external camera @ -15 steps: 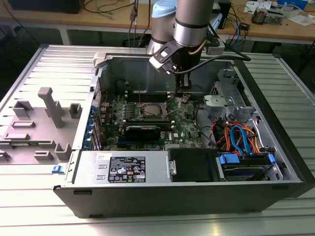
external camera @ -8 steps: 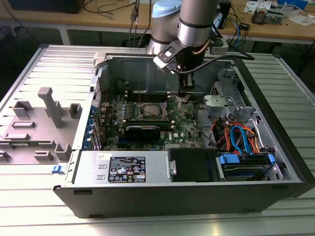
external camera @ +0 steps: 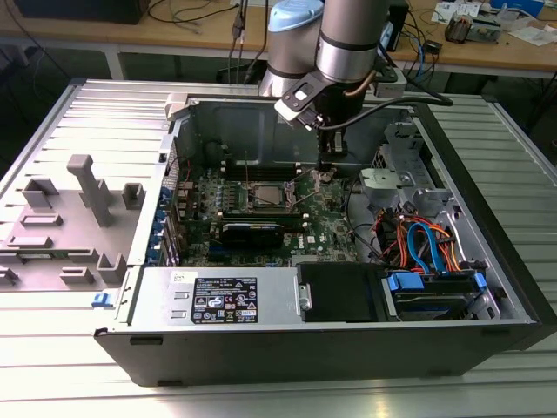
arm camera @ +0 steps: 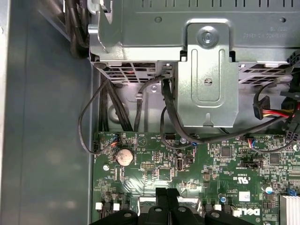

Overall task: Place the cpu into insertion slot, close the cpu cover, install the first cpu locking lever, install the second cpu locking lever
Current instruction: 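Close the cpu cover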

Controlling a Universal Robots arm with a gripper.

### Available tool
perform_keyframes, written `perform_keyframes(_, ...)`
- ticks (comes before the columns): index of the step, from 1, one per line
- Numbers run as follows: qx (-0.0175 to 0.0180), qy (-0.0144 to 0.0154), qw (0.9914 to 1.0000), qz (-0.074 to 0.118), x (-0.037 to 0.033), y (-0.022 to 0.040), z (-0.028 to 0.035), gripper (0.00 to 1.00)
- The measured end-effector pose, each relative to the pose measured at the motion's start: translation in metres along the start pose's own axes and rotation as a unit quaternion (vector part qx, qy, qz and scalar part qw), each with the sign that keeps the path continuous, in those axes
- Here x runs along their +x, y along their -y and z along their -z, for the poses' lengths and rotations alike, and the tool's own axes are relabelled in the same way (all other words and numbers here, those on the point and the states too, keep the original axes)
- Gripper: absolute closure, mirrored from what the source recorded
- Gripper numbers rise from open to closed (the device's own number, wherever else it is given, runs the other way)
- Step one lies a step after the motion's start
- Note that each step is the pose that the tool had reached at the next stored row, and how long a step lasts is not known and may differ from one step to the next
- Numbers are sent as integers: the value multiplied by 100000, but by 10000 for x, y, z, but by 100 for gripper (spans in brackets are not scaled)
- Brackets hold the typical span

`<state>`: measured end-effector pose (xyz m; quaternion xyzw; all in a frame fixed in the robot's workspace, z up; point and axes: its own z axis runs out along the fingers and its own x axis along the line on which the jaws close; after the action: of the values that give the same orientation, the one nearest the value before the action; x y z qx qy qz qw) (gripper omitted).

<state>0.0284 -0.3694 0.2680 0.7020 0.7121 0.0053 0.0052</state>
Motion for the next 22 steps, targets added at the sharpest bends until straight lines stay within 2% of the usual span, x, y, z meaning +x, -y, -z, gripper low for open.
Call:
perform_keyframes(17, 0, 0, 100000, -1, 3, -12, -2, 89)
perform_keyframes(20, 334, -11, 99999, 7, 3, -102, -51, 89)
perform_keyframes(22, 444, 1, 99999, 24, 6, -130, -98, 89)
